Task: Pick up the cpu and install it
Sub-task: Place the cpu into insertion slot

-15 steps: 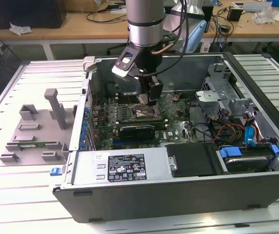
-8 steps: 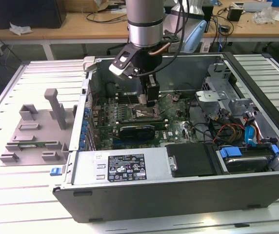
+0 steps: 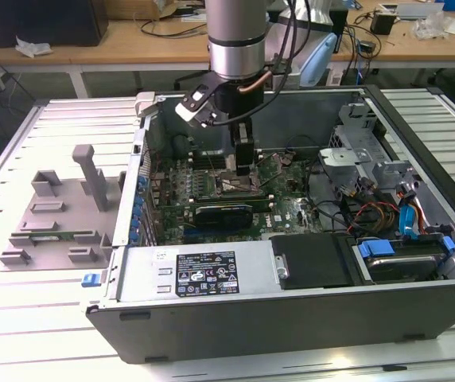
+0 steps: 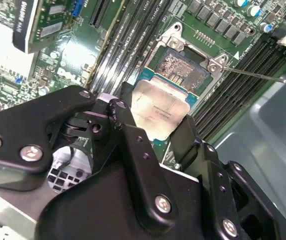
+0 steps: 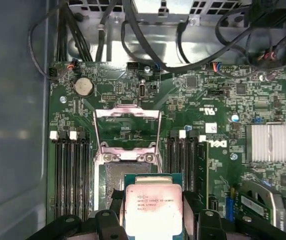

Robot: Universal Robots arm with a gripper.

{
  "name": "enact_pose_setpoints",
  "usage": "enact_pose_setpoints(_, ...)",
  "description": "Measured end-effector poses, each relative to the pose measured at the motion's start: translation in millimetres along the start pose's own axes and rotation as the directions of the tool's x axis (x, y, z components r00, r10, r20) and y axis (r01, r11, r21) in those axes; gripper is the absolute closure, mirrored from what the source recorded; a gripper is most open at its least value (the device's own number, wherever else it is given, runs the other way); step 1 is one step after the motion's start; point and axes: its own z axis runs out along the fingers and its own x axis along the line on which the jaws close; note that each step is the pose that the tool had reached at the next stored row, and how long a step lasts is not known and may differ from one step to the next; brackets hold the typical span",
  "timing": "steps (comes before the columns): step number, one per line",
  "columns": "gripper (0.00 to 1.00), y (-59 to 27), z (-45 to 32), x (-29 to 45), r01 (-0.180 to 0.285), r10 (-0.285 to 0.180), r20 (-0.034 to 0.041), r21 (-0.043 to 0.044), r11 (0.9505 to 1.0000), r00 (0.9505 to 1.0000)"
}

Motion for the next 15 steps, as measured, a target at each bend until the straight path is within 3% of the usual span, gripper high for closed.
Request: enact_pose_setpoints(15, 0.45, 4.3, 26.2, 9.9, 0.006, -0.006, -0.0007, 0.0264, 0.9996, 1.0000)
